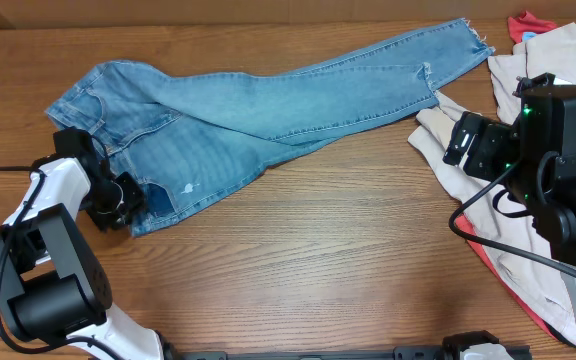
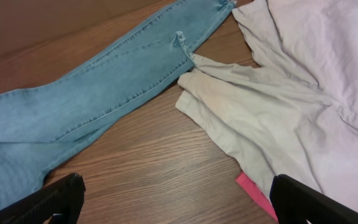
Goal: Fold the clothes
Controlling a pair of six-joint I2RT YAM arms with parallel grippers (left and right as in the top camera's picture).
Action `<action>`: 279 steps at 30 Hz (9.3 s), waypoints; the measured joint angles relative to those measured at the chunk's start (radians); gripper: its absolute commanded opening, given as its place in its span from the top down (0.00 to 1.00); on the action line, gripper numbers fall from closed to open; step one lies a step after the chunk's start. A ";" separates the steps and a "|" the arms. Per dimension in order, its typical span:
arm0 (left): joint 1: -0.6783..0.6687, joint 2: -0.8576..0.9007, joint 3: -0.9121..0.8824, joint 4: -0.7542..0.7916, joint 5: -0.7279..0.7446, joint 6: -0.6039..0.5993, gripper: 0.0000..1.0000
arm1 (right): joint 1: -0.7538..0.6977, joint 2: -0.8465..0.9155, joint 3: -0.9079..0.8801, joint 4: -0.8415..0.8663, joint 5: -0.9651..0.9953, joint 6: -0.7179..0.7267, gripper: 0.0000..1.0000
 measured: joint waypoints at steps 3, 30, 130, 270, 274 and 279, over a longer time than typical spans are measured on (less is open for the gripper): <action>-0.003 0.001 0.004 -0.021 -0.008 -0.002 0.96 | 0.000 0.000 0.000 0.000 0.000 0.000 0.00; 0.271 0.001 0.499 -0.416 -0.238 -0.068 0.09 | 0.000 0.161 0.000 0.000 0.000 0.000 0.00; 0.241 -0.024 -0.037 -0.135 -0.258 -0.161 0.22 | 0.177 0.623 -0.383 0.450 -0.566 -0.175 0.00; 0.324 -0.023 0.052 -0.129 -0.332 -0.127 0.21 | -0.018 1.038 0.087 0.087 -0.289 -0.272 0.35; 0.324 -0.023 0.065 -0.128 -0.333 -0.127 0.21 | -0.018 1.018 0.040 0.064 -0.280 -0.253 0.35; 0.324 -0.023 0.067 -0.127 -0.340 -0.127 0.21 | -0.018 0.995 -0.017 0.061 -0.264 -0.235 0.75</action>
